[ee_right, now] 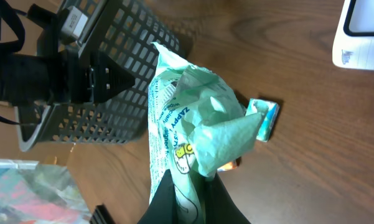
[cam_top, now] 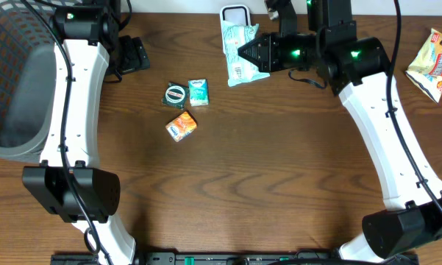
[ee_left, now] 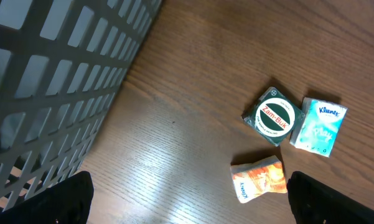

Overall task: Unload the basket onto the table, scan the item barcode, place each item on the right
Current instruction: 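Lift the teal wipes pack and present it to the scanner, then carry the wipes pack right and place it beside the snack bag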

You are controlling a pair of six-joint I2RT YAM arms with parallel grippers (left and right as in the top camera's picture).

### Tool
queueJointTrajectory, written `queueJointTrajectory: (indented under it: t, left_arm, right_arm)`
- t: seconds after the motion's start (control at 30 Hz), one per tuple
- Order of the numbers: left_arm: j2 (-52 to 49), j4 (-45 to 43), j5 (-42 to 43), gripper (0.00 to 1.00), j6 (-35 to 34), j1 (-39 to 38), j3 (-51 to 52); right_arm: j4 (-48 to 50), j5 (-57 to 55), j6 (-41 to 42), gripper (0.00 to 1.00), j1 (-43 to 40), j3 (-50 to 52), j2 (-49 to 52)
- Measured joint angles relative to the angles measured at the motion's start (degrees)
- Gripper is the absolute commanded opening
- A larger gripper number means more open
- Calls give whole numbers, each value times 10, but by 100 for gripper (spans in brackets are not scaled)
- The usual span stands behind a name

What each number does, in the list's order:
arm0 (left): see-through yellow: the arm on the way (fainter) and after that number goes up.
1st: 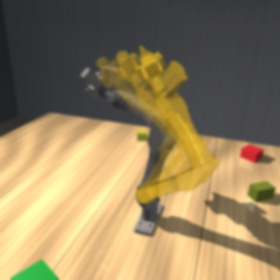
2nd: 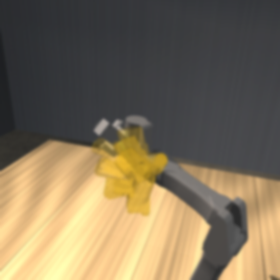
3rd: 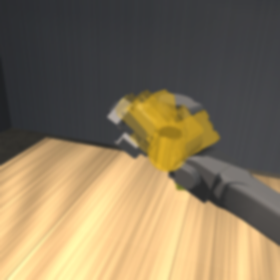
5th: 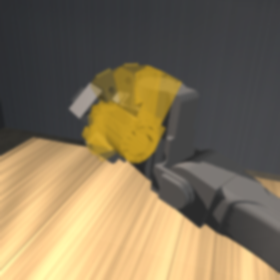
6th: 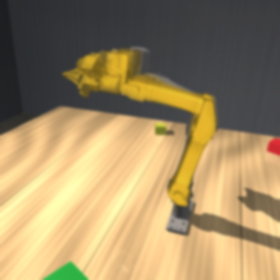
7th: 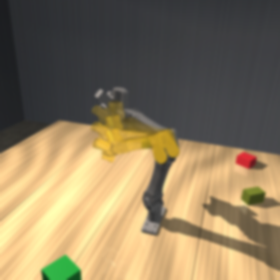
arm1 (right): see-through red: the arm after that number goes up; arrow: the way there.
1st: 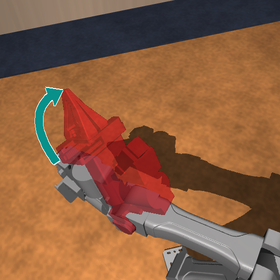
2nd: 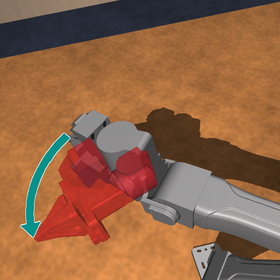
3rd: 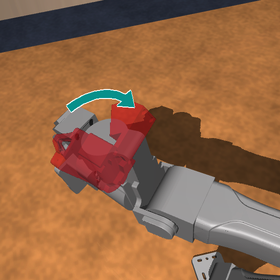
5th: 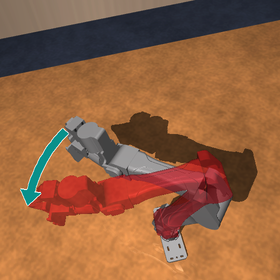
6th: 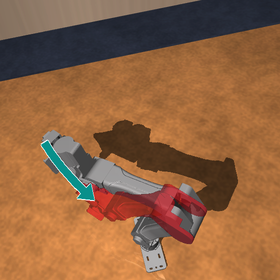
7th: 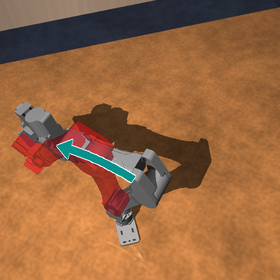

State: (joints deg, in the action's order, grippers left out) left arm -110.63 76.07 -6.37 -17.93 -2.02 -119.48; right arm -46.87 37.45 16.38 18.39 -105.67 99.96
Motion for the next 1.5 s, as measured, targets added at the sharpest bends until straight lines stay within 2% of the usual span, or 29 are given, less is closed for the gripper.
queueJointTrajectory:
  t: [0.27,0.53,0.67,0.93,1.07,1.2,1.23,1.27,1.37,1.5]
  left_arm:
    - [0,0,0,98,0,0,0]
    - [0,0,0,98,0,0,0]
    - [0,0,0,98,0,0,0]
    - [0,0,0,98,0,0,0]
    - [0,0,0,98,0,0,0]
    - [0,0,0,98,0,0,0]
    - [0,0,0,98,0,0,0]
    - [0,0,0,98,0,0,0]
    - [0,0,0,98,0,0,0]
    - [0,0,0,98,0,0,0]
  right_arm:
    - [16,0,-61,1,14,0,1]
    - [34,-35,-68,1,16,0,17]
    - [58,-108,-55,1,20,0,54]
    - [206,-309,-52,1,24,1,170]
    - [325,-428,-130,1,25,4,218]
    - [463,-518,-265,1,32,4,264]
    - [503,-540,-320,1,37,4,280]
    - [516,-544,-336,1,38,4,286]
    - [602,-568,-465,1,52,4,322]
    - [650,-583,-627,1,71,4,362]
